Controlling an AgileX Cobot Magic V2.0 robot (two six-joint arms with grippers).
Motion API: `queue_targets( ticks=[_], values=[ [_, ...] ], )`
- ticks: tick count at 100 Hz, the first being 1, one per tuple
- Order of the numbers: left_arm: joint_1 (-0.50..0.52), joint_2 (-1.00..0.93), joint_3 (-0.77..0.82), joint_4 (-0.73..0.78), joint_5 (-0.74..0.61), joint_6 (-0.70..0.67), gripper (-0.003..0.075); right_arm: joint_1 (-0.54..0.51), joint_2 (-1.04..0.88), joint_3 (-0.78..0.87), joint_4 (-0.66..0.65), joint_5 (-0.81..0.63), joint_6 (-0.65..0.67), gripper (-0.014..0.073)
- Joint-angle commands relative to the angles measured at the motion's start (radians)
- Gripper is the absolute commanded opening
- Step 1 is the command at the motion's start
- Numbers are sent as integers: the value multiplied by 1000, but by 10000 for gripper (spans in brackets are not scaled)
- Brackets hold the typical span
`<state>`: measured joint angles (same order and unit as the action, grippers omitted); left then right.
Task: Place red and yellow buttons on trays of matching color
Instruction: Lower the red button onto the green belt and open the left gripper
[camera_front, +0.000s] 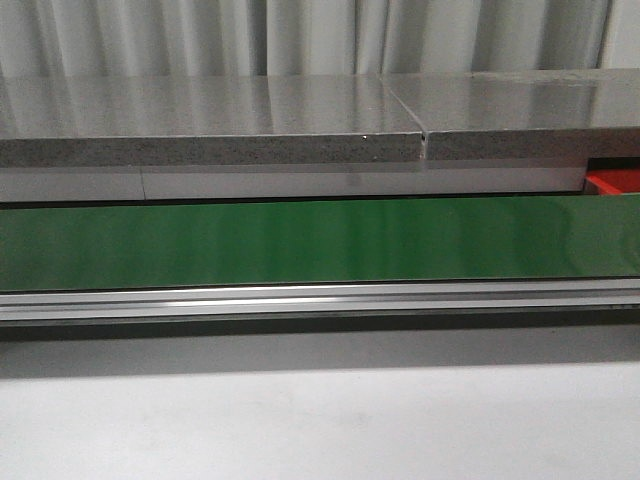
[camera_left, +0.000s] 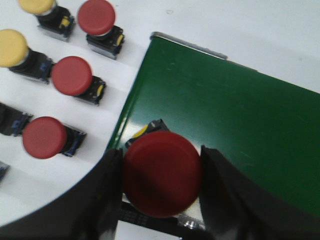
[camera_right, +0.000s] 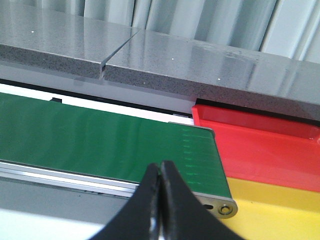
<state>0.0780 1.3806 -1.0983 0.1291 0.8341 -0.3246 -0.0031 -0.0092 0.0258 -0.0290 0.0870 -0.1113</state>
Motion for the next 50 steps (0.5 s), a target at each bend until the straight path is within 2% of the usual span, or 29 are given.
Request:
queue_targets(
  ticks=[1, 38, 43, 50],
  values=[
    [-24, 1, -36, 0, -66, -1, 9, 1, -15, -9, 0, -87, -2, -67],
    [-29, 94, -37, 0, -55, -1, 22, 1, -15, -9, 0, -87, -2, -67],
    [-29, 94, -39, 0, -55, 0, 58, 1, -15, -9, 0, -87, -2, -67],
    [-29, 94, -47, 0, -55, 3, 158, 1, -15, -9, 0, -87, -2, -67]
  ],
)
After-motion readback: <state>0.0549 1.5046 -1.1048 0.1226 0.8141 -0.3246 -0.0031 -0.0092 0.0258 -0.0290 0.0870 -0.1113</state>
